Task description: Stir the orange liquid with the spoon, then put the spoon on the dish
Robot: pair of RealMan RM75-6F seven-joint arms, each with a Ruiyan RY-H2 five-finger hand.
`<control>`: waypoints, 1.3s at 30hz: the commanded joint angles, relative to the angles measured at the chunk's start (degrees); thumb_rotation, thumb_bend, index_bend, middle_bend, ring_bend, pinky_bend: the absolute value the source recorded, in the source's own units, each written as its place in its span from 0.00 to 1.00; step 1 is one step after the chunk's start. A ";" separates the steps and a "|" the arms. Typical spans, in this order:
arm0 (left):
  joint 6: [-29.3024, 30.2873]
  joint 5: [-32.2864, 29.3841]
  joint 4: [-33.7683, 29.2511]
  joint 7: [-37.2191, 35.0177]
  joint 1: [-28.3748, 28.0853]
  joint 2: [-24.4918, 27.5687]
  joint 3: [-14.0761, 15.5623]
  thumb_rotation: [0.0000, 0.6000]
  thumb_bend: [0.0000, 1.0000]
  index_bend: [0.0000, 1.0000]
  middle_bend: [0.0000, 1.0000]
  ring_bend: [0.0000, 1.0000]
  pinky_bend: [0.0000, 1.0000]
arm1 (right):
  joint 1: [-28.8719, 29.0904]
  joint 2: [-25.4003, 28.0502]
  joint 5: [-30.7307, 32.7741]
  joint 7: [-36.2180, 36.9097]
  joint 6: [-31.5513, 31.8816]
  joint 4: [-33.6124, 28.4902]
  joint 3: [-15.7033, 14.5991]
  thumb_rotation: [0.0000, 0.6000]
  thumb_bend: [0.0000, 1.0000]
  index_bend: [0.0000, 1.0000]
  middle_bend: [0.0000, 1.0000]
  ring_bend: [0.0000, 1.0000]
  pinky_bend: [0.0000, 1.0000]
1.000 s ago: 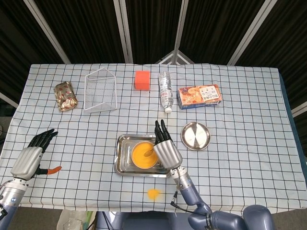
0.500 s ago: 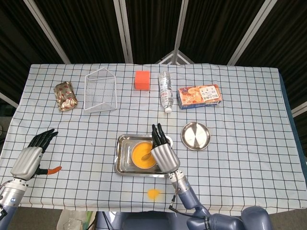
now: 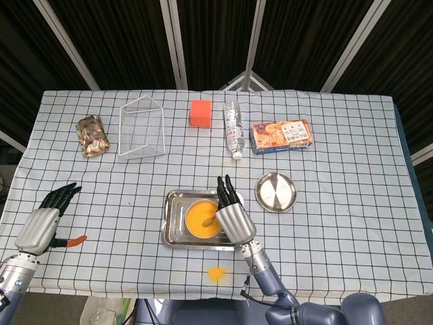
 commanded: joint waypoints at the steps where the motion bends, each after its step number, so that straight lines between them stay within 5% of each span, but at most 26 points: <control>1: -0.12 -0.09 0.01 -0.08 -0.05 0.02 -0.02 1.00 0.00 0.00 0.00 0.00 0.02 | 0.08 -0.37 0.09 0.36 -0.24 0.74 0.10 1.00 0.80 0.81 0.28 0.00 0.00; 26: -0.80 -0.47 -0.12 -1.00 -0.26 0.37 -0.05 1.00 0.00 0.00 0.00 0.00 0.02 | 3.71 -3.40 2.61 4.23 -1.90 8.39 4.67 1.00 0.80 0.82 0.28 0.00 0.00; 39: -0.63 -0.17 -0.32 -0.72 -0.14 0.33 0.16 1.00 0.00 0.00 0.00 0.00 0.02 | 2.41 -0.16 2.13 1.52 0.14 2.30 3.28 1.00 0.80 0.82 0.28 0.00 0.00</control>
